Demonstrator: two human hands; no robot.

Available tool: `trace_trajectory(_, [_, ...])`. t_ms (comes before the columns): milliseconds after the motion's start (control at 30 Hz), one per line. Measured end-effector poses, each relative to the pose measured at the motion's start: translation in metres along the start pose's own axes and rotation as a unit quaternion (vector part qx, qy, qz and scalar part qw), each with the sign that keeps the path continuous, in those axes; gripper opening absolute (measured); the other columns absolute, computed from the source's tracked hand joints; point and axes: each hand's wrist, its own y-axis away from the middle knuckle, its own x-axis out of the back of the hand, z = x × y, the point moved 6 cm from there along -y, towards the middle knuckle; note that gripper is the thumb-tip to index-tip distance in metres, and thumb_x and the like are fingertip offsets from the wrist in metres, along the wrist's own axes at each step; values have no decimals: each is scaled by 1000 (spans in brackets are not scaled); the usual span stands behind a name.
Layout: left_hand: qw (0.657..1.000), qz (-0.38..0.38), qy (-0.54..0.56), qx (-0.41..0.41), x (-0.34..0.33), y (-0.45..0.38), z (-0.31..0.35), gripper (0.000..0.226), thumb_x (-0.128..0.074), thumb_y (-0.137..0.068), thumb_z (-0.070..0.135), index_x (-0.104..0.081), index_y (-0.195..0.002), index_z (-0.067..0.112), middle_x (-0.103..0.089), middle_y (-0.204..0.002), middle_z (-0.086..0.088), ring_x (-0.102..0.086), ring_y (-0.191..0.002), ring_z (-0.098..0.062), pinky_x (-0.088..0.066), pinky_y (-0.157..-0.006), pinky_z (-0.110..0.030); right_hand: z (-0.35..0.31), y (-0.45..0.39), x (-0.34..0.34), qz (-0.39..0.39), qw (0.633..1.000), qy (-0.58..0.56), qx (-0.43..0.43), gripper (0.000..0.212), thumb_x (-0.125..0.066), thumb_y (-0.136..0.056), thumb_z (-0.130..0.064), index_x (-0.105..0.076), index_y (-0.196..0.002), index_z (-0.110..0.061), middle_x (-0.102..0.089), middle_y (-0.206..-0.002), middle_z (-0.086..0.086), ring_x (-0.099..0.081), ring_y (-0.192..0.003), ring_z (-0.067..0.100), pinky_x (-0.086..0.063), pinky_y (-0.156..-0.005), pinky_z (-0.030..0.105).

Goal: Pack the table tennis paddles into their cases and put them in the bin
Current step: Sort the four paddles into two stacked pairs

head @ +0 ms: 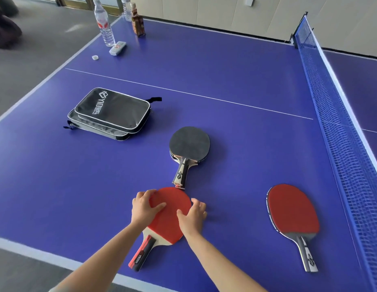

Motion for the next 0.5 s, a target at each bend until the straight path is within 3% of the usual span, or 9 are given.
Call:
trace_trajectory(200, [996, -19, 18, 86, -1, 1, -1, 63, -81, -70, 35, -56, -124, 17, -51, -126, -9, -47, -121, -28, -44, -99, -41, 4, 3, -1, -7, 1000, -9, -27, 56, -63, -87, -26, -38, -136, -14, -37, -138, 6, -37, -123, 32, -43, -96, 40])
trace_trajectory(367, [988, -73, 109, 84, 0, 5, 7, 44, -80, -72, 32, -60, -110, 20, -61, -112, -3, -60, -100, -23, -51, -84, -35, 15, -5, 8, -15, 996, -82, -33, 51, -72, -80, -26, -53, -123, -9, -59, -123, 12, -53, -116, 29, -39, -104, 39])
trace_trajectory(500, [979, -99, 163, 74, -9, 16, 20, 34, -77, -76, 33, -59, -103, 22, -66, -100, -3, -66, -91, -24, -54, -76, -33, 29, -5, 16, -24, 977, -210, -44, 40, -74, -78, -18, -56, -113, -10, -66, -111, 9, -59, -108, 27, -49, -94, 39])
